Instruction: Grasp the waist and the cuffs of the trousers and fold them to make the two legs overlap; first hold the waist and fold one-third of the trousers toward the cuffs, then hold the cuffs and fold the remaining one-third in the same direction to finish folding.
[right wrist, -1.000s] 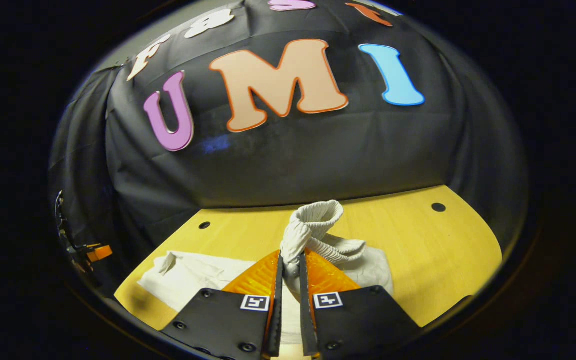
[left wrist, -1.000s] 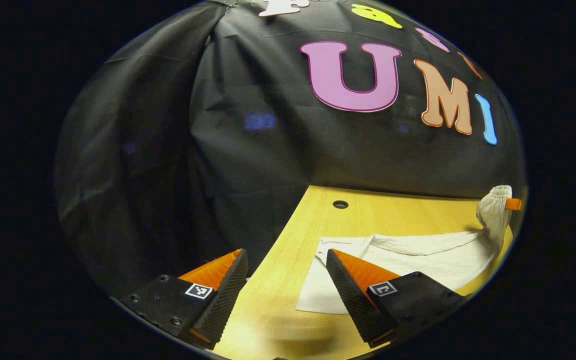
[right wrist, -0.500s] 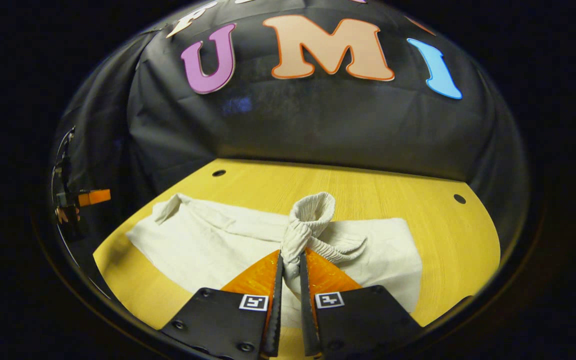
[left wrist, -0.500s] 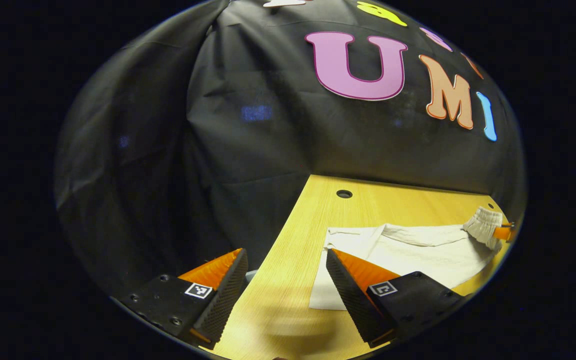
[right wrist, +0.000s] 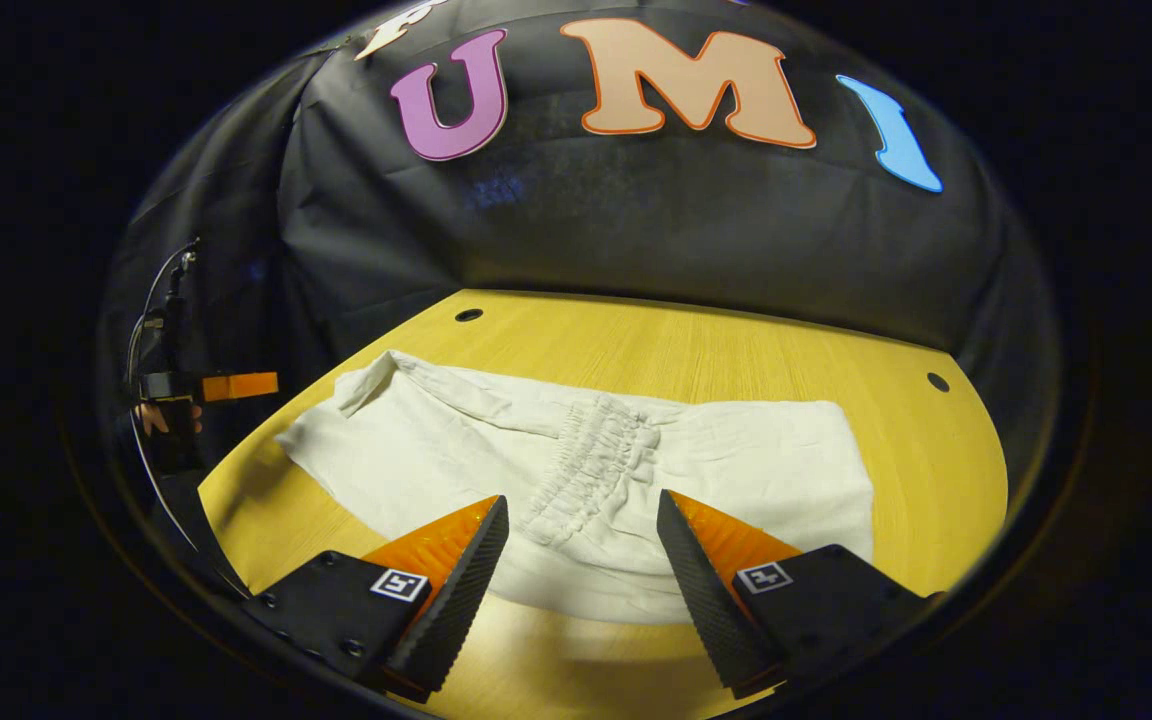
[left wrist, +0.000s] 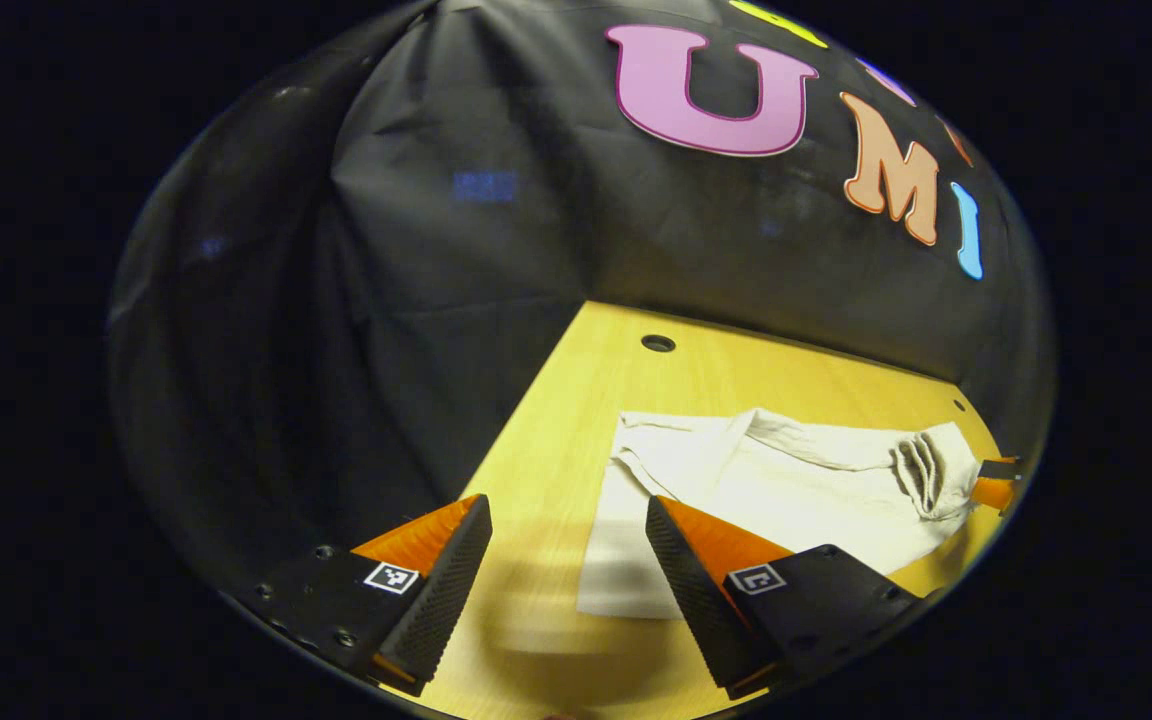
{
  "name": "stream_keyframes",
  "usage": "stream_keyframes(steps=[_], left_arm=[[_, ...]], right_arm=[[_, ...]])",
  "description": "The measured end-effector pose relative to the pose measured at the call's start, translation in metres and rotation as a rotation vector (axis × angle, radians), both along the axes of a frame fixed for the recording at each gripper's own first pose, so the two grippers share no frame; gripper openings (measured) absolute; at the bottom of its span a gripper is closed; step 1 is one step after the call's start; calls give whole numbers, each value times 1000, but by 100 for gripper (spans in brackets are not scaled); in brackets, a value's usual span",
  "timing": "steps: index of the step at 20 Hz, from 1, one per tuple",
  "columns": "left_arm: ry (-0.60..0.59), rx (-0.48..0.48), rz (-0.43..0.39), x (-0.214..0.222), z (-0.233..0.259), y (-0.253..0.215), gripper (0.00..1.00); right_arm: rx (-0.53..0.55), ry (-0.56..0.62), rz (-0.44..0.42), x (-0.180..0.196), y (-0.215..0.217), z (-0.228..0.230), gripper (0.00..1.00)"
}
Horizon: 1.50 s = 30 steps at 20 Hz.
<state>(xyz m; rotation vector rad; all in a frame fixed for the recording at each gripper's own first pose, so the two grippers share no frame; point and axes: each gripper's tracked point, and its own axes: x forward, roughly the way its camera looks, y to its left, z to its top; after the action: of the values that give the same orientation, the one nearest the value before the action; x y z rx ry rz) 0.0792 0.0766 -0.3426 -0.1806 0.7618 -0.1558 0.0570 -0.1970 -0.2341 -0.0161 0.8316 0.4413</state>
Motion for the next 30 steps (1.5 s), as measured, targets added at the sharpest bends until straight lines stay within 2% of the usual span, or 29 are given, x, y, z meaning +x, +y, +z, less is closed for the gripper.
stream_keyframes(steps=[3,6,7,8,9,10,12,13,14,15,16,17,21,22,23,24,25,26,27,28,29,30], left_arm=[[53,-53,-30,-9,-19,-17,96],[91,-37,-54,-13,-36,-24,96],[106,-26,-63,-16,-41,-24,96],[115,-16,-73,-18,-46,-26,96],[128,-3,-86,-19,-51,-27,96],[140,13,-98,-21,-55,-29,96],[126,48,-127,-21,-53,-27,96],[134,73,-134,-24,-55,-26,96],[136,96,-145,-24,-55,-25,97],[136,99,-153,-24,-55,-26,97],[134,96,-158,-21,-51,-28,92],[144,100,-164,-24,-53,-30,83],[154,79,-150,-23,-53,-44,51],[163,76,-146,-24,-53,-44,46],[166,73,-145,-23,-52,-46,48],[168,23,-157,-24,-51,-56,44],[181,4,-116,-24,-49,-56,25],[184,-10,-87,-23,-50,-54,7],[185,-23,-64,-22,-51,-54,6],[196,-38,-43,-23,-50,-54,2],[205,-52,-25,-23,-48,-55,0],[217,-57,-10,-23,-49,-55,0]], right_arm=[[-25,-6,-15,0,-8,3,97],[-50,-3,-28,-4,-17,3,97],[-58,-2,-28,-4,-18,2,92],[-67,-2,-29,-6,-21,2,97],[-75,-3,-31,-7,-25,4,92],[-79,-2,-32,-8,-27,3,96],[-83,-5,-36,-8,-29,4,97],[-84,-5,-37,-8,-30,4,92],[-85,-4,-38,-7,-31,4,96],[-88,-2,-41,-7,-32,3,92],[-93,1,-43,-7,-34,2,96],[-95,2,-44,-8,-35,1,92],[-91,-1,-48,-7,-42,2,92],[-90,-1,-49,-7,-45,2,92],[-90,1,-50,-7,-49,2,92],[-88,1,-52,-7,-53,3,93],[-88,0,-56,-7,-58,3,92],[-87,-1,-61,-6,-64,4,96],[-81,0,-68,-5,-68,5,92],[-76,2,-73,-5,-73,5,97],[-76,5,-76,-5,-78,5,92],[-82,2,-81,-3,-84,6,92]])
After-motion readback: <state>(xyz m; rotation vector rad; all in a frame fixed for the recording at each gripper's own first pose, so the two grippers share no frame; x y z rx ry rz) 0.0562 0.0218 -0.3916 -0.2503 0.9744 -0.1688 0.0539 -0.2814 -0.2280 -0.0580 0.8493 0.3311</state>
